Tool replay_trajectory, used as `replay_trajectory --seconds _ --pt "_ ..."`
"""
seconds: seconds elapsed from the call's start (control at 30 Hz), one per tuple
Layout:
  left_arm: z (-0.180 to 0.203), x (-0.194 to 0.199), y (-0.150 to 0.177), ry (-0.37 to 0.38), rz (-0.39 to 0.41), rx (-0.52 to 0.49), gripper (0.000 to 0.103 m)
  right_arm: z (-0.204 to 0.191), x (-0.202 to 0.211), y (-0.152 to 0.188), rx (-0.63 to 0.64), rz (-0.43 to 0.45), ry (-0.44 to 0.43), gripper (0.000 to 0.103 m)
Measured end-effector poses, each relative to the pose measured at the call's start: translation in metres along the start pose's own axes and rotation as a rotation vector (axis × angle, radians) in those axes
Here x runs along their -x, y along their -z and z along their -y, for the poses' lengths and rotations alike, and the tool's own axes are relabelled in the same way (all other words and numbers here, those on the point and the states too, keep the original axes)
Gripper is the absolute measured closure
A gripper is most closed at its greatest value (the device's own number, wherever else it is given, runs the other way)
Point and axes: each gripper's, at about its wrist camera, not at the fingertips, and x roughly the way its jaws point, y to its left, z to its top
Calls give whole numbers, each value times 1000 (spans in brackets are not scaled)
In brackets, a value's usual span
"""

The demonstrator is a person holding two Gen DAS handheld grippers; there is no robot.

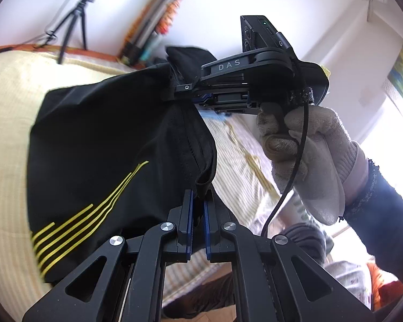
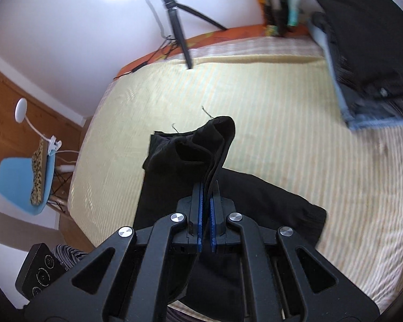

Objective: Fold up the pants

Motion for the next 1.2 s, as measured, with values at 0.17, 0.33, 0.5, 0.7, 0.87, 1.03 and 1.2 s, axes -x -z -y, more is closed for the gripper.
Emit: replay_trajectory --seconds 0.17,0.33,0.5,0.7,0.87,1.03,1.2 --pt "12 -32 4 21 -71 -33 98 43 4 22 -71 -7 10 98" --pt "22 -58 -2 30 -115 -59 98 68 -3 32 -114 -16 10 98" --pt "32 -69 3 27 -143 -94 98 76 -10 40 -122 -36 15 98" --pt "26 -65 5 30 -184 -71 94 84 -21 48 -112 -62 64 98" --pt "15 -26 3 6 -176 -81 80 82 -26 45 -73 -81 81 98" --pt "-22 41 2 -112 -80 -53 80 76 -17 42 -38 -111 103 79" --pt "-75 75 -5 -237 11 53 80 62 11 44 22 -41 203 52"
